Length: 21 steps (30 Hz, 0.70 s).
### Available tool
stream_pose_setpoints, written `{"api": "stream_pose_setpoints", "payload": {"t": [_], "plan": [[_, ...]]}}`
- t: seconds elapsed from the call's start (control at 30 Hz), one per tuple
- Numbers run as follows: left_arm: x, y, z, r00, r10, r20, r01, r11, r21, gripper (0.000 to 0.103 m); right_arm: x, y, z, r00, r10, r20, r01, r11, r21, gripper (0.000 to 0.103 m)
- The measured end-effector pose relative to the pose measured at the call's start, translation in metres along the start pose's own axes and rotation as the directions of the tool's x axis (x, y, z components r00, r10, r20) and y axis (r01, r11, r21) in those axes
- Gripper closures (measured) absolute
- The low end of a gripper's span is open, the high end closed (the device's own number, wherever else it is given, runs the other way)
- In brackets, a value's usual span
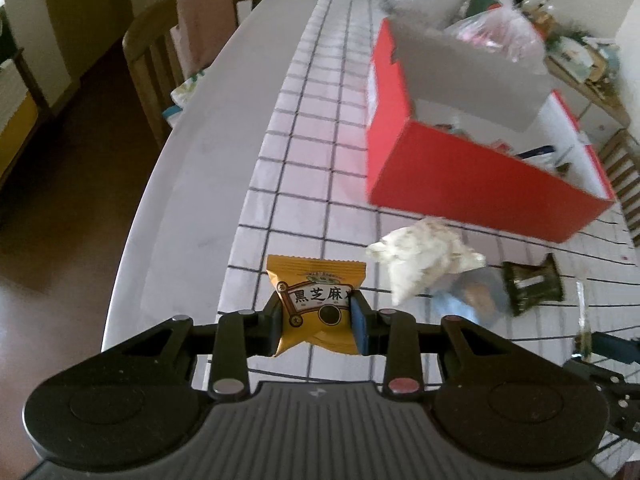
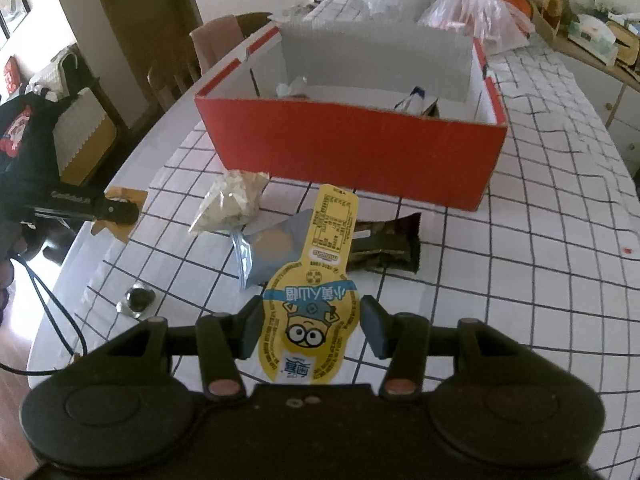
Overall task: Organize snacks
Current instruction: 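Carry the sesame snack and Minion package over the red box with both grippers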
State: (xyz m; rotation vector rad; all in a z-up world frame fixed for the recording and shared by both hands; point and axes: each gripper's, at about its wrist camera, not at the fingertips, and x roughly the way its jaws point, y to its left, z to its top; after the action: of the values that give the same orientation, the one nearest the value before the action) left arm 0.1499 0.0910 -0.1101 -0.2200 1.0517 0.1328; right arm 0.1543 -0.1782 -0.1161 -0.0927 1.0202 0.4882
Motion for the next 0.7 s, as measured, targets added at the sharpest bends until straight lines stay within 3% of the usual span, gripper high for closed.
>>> {"api": "stream_pose_setpoints", "payload": {"t": [0.37, 0.7], "plan": [[-0.046, -0.031, 0.012, 0.993, -0.093, 0.078, 0.088, 0.994, 0.067, 0.07, -0.048, -0.004, 0.016, 0.996, -0.036, 0.083, 0.038, 0.999, -0.016, 0.053], [-0.077, -0.067, 0.039, 0.975, -0.142, 0.169, 0.117, 0.982, 0.152, 0.07, -0.08, -0.008, 0.049, 0.982, -0.079, 0.171, 0.091, 0.994, -0.061, 0.053]]}}
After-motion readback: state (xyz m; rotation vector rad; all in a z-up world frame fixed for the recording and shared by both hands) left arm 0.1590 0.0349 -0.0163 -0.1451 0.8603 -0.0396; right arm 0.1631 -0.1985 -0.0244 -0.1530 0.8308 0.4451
